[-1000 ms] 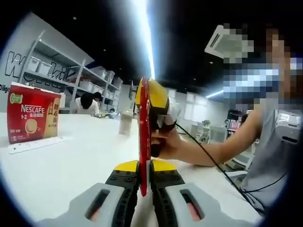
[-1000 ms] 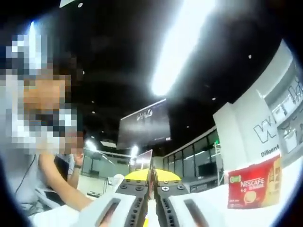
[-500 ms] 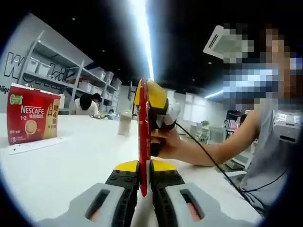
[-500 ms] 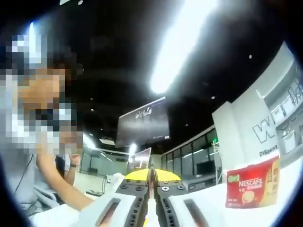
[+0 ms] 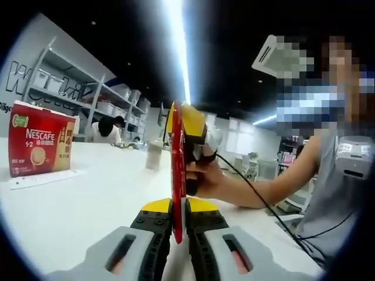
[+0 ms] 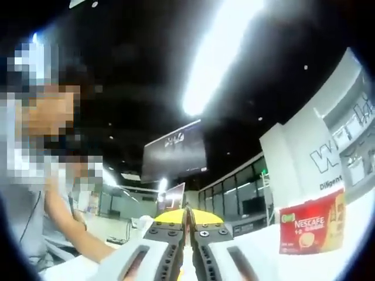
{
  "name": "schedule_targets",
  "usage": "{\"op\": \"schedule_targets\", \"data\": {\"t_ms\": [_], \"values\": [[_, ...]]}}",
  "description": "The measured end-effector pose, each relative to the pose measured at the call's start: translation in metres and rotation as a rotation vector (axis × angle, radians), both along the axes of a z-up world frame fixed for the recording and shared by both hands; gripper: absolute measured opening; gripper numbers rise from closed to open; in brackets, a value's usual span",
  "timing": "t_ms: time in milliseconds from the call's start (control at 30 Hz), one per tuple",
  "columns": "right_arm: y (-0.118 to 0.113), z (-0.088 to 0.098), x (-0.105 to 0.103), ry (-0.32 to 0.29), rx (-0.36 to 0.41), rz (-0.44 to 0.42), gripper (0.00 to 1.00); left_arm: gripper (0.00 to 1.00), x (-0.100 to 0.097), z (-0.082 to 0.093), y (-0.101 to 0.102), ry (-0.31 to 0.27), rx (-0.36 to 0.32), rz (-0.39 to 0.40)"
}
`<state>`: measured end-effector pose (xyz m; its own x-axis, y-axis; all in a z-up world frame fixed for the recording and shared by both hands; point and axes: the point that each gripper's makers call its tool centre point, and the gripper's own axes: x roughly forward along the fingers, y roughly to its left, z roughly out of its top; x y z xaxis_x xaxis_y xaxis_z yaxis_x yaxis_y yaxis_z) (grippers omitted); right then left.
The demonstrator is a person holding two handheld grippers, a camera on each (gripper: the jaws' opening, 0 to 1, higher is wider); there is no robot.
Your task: Tear open the coffee pouch, take out the coffee, and pour the coffee from the pouch into the cup
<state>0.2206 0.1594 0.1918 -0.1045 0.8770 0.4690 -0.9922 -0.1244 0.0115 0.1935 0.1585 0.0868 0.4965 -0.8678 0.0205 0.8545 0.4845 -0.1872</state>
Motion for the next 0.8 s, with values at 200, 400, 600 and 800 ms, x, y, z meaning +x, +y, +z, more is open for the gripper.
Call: {"op": "schedule_targets", "data": {"t_ms": [200, 400, 600, 800], "values": [[0.000, 0.002, -0.004, 0.007, -0.004, 0.003, 0.04, 0.11, -0.001, 0.001, -0.001, -0.009, -0.002, -0.004], [0.000, 0.003, -0.005, -0.006, -0.010, -0.009, 0.04, 0.11, -0.001, 0.003, 0.000, -0.013, -0.009, -0.003], [-0.002, 0.003, -0.003, 0.022, -0.011, 0.002, 0.04, 0.11, 0.000, 0.005, 0.005, -0.025, -0.024, 0.006], [-0.014, 0.012, -0.002, 0.057, 0.028, 0.029, 0.04, 0.11, -0.003, 0.023, 0.009, -0.093, -0.087, 0.007]]}}
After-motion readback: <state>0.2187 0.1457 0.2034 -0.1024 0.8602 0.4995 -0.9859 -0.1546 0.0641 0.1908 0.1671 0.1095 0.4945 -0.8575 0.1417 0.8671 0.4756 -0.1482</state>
